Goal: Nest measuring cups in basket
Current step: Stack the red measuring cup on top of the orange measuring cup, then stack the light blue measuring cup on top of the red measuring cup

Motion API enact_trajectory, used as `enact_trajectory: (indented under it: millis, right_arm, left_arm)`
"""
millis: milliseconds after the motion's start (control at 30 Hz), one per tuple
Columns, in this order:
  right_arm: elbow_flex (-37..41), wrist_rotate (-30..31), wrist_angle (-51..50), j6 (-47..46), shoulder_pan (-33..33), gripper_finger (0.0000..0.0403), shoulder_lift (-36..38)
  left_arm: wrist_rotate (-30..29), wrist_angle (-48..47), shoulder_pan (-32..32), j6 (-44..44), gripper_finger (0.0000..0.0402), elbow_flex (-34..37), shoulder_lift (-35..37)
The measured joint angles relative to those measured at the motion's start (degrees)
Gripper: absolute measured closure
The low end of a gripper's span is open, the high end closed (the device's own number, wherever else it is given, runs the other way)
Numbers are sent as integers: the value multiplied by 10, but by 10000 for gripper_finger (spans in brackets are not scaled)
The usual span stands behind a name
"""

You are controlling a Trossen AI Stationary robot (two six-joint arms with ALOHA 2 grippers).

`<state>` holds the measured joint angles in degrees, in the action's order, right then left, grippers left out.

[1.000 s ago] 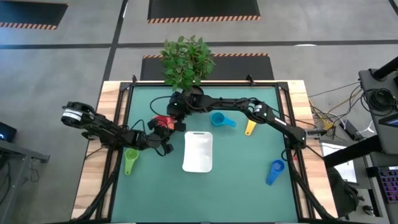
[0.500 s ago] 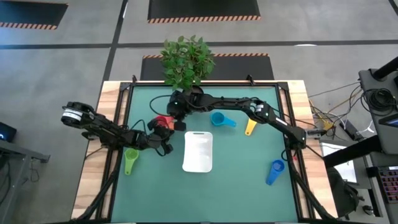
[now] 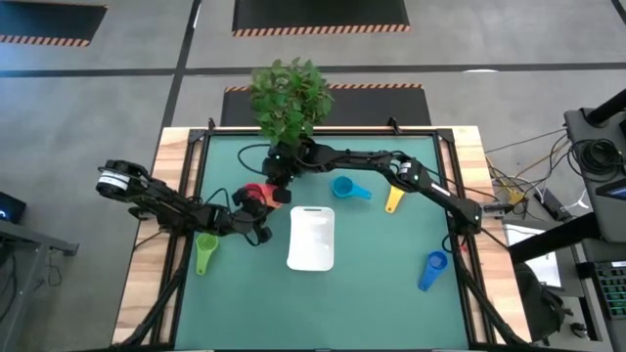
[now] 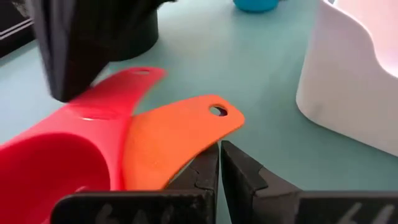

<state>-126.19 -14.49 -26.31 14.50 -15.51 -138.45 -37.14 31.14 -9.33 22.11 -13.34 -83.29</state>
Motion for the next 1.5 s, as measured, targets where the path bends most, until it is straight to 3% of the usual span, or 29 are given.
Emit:
enact_trajectory:
  millis: [533,867,1100,1500]
  right_arm:
    - [-1,-12,-56,3,18,394,11]
    - [-1,69,-76,21,23,394,18]
    - [-1,70,-79,35,24,394,28]
    - [-1,72,-130,57,33,394,53]
  left_arm:
    - [-43,-1,1,24,402,0,0]
    - [-39,-1,0,26,402,0,5]
    - [-10,-4,-4,9,402,0,29]
    - [-8,-42,-32,-15,402,0,102]
